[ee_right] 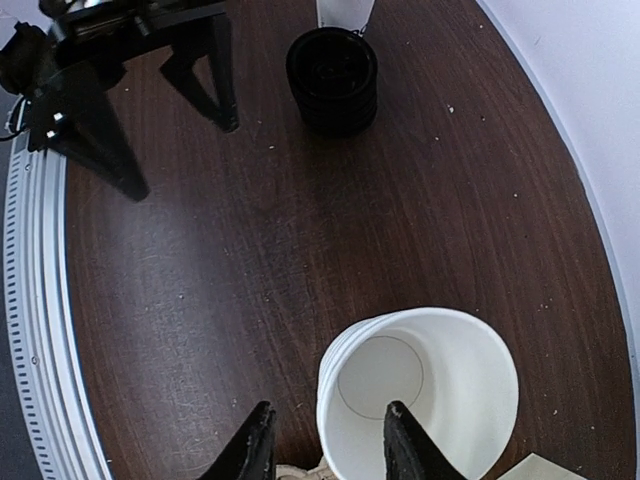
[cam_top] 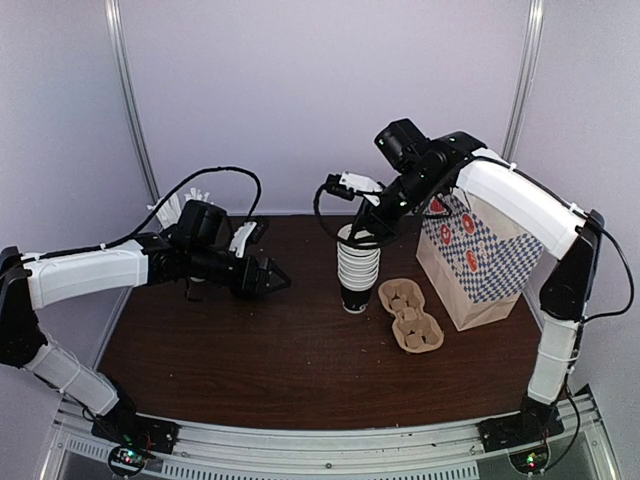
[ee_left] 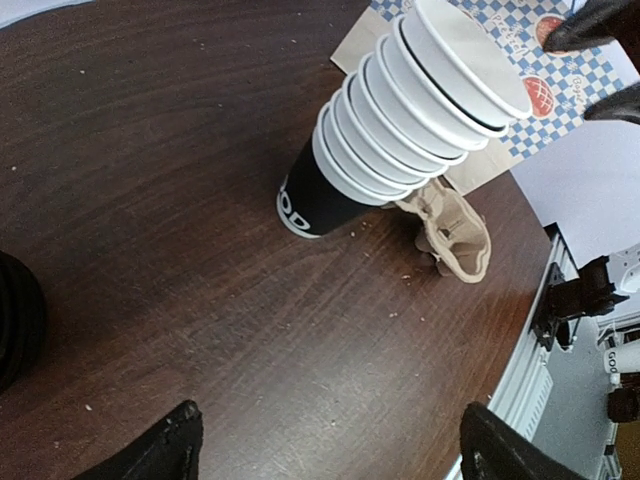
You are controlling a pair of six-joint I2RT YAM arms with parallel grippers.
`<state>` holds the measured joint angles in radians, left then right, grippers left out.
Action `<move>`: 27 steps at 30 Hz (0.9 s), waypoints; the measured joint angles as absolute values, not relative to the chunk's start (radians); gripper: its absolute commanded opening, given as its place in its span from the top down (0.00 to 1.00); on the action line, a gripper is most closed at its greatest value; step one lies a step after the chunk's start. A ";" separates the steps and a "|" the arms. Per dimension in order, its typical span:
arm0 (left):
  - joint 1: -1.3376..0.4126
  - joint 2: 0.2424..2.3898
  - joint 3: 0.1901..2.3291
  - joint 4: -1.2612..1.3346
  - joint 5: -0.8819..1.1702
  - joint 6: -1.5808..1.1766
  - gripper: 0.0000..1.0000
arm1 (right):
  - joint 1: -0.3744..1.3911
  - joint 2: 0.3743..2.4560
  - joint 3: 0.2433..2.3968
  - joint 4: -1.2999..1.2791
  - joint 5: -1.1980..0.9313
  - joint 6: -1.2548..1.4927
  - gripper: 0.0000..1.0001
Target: Pack the takeout coffee
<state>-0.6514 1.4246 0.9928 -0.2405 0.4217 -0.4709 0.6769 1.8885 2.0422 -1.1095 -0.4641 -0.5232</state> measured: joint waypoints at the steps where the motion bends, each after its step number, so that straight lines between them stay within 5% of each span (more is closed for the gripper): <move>1: -0.662 1.425 0.993 -0.240 0.427 -0.478 0.11 | 0.682 1.916 2.073 -1.114 -0.448 -0.520 0.62; 27: -0.730 1.397 0.991 -0.245 0.437 -0.501 0.11 | 0.690 1.981 2.120 -1.194 -0.410 -0.509 0.71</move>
<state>-0.7303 1.3972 0.9905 -0.2447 0.4370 -0.5011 0.6899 1.9808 2.1197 -1.1938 -0.4095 -0.5087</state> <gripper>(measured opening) 0.895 0.299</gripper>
